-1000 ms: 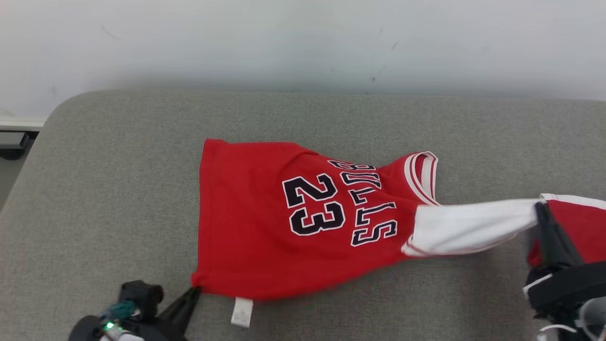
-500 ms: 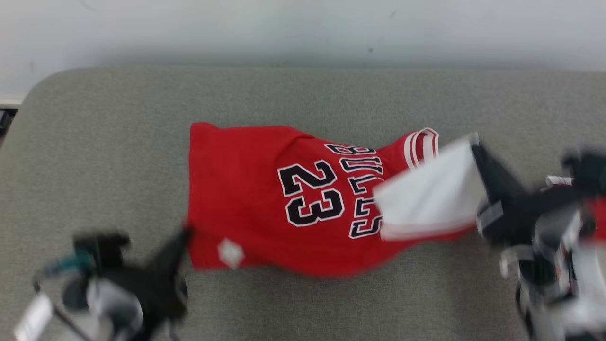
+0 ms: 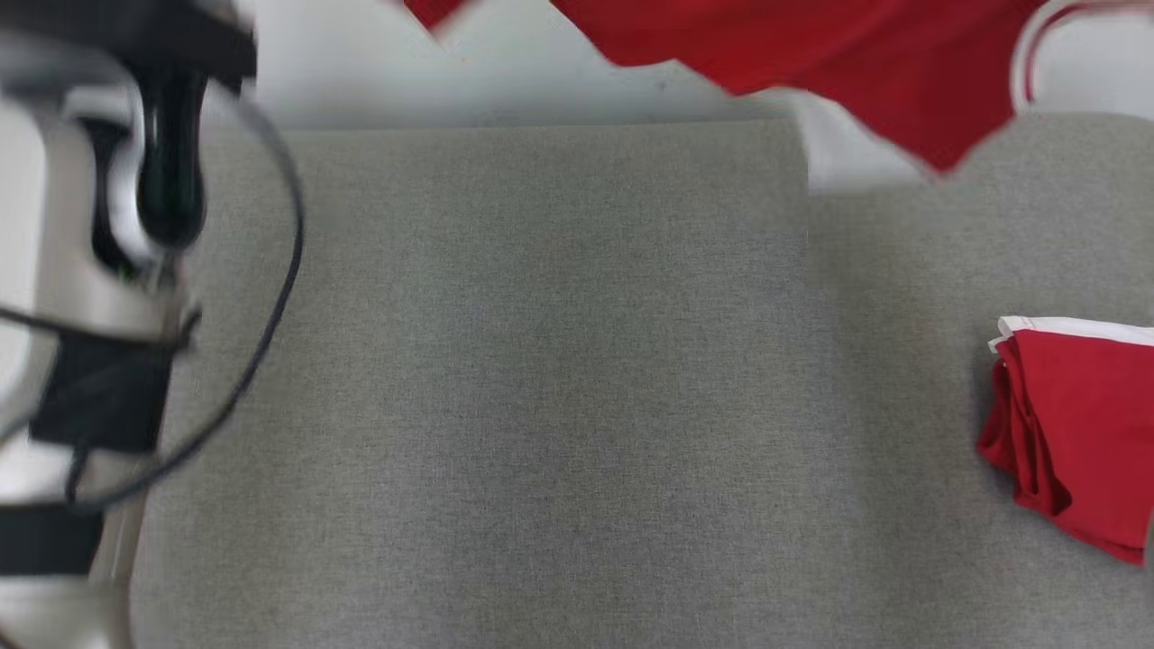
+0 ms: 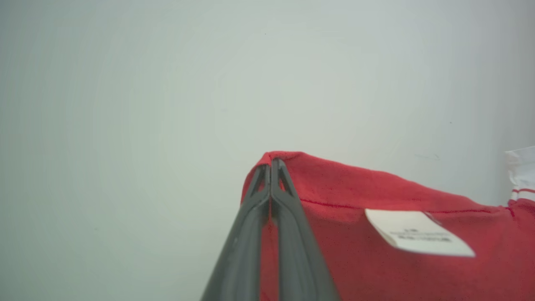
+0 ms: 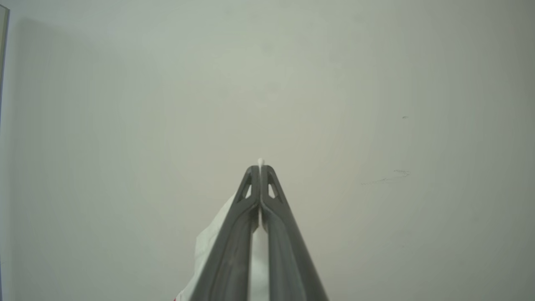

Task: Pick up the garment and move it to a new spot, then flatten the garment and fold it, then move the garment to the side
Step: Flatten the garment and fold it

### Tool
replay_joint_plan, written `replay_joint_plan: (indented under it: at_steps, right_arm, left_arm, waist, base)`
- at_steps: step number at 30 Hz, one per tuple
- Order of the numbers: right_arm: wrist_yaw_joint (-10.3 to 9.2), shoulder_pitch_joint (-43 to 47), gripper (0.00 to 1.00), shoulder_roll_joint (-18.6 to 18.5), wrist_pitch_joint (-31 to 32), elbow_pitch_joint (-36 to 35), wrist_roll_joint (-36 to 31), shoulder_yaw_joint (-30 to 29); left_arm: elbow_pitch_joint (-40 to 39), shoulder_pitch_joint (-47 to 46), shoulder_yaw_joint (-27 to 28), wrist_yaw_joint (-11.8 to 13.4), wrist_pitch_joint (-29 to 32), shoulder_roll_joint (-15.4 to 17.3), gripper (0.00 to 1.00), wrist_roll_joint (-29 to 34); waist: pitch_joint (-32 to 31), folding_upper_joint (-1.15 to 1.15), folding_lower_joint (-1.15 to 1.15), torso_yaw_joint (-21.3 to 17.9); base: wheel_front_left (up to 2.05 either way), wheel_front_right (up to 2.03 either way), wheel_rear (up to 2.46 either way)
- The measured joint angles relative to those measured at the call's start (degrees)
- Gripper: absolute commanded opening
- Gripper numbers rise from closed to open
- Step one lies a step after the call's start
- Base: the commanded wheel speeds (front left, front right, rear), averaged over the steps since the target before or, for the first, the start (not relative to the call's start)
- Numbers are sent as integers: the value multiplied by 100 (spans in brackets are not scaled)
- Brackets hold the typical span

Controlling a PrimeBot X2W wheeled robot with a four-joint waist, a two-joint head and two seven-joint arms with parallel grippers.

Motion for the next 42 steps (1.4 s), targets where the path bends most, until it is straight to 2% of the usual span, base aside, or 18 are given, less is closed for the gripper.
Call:
replay_joint_plan:
  at_steps: [3,5,8,10,17,22,29,35,37,42]
  right_arm:
    - [297,1071,0,-118,249,83,-48,270]
    - [424,2117,0,-149,536,332,1,393]
    - [464,3414,0,-172,760,548,82,534]
    - [465,3864,0,-168,827,590,165,557]
    - [497,4315,0,-181,895,698,240,702]
    - [516,4719,0,-342,889,381,197,756]
    - [511,5917,0,-438,855,-96,36,813]
    - [381,6709,0,-432,1020,-388,33,816]
    - [278,7135,0,-377,1150,-681,60,840]
    - [162,7437,0,-378,1444,-1051,76,909]
  left_arm:
    - [220,840,-208,0,-5,294,0,187]
    - [568,1647,-466,-9,18,325,0,204]
    - [1044,2680,-817,-144,44,344,0,201]
    - [1209,3082,-975,-212,44,353,0,197]
    - [1685,3532,-910,-205,-171,334,0,119]
    - [1734,4023,-798,-191,-344,374,0,30]
    - [1720,4682,-794,-216,-471,359,0,-175]
    - [1708,5164,-776,-215,-515,289,0,-326]
    - [1637,5370,-738,-210,-536,281,0,-358]
    - [1585,5510,-656,-200,-587,283,0,-411]
  waist:
    - [70,1,2,-17]
    - [140,5,7,-28]
    - [241,4,5,-41]
    - [302,3,3,-52]
    - [268,3,4,-114]
    - [15,3,4,-144]
    - [-424,2,3,-128]
    - [-720,2,3,-94]
    - [-856,2,3,-73]
    - [-964,2,3,-84]
  base:
    - [0,0,0]
    - [0,0,0]
    - [0,0,0]
    - [0,0,0]
    - [0,0,0]
    - [0,0,0]
    - [0,0,0]
    - [0,0,0]
    - [0,0,0]
    - [0,0,0]
